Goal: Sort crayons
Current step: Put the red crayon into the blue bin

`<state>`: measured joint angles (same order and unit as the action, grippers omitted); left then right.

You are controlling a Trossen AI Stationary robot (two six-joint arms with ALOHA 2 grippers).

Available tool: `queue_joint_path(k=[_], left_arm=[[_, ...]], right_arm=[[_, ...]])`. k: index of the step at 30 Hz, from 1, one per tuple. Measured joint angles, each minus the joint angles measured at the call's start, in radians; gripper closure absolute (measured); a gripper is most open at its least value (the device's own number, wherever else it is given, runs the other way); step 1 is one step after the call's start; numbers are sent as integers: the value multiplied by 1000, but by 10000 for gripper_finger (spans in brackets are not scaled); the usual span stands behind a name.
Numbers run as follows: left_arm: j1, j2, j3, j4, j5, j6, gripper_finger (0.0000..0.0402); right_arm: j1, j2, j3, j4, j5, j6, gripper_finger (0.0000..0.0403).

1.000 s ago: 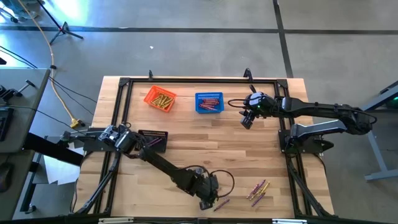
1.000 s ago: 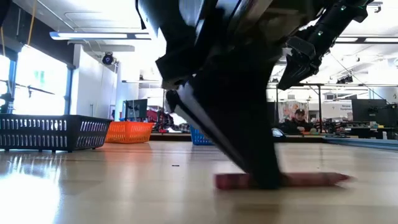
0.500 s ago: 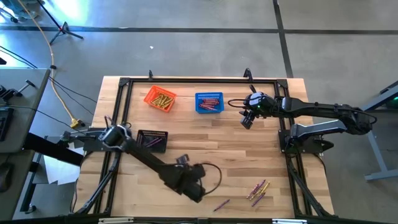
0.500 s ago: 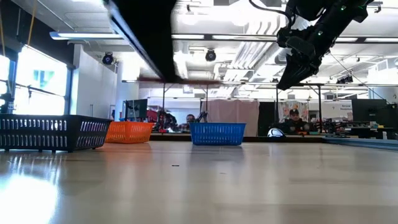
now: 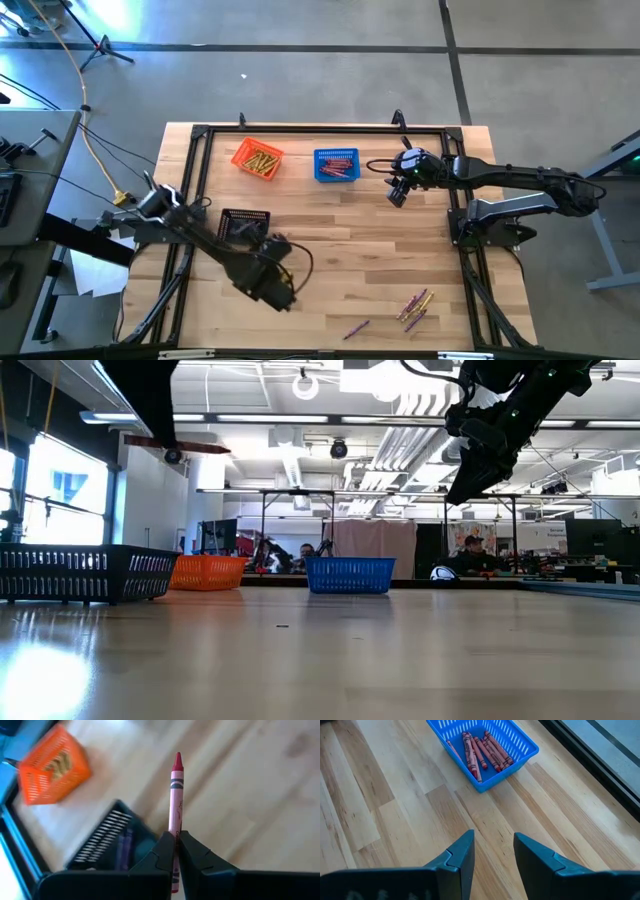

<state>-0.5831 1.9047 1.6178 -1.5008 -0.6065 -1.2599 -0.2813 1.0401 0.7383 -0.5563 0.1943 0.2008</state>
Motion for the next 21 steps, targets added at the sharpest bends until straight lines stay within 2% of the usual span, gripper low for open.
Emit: queue_joint_path(k=[5, 10, 16, 21], left_arm=[[59, -136, -151, 95, -96, 24, 396], [167, -268, -292, 262, -145, 186, 396], [339, -386, -382, 356, -117, 401, 396], [506, -469, -387, 392, -1, 601, 396]], right_arm=[[0, 0, 0, 0, 0, 0, 279], [0, 0, 0, 0, 0, 0, 279], [0, 0, 0, 0, 0, 0, 279], [-1, 0, 0, 4, 2, 24, 279]])
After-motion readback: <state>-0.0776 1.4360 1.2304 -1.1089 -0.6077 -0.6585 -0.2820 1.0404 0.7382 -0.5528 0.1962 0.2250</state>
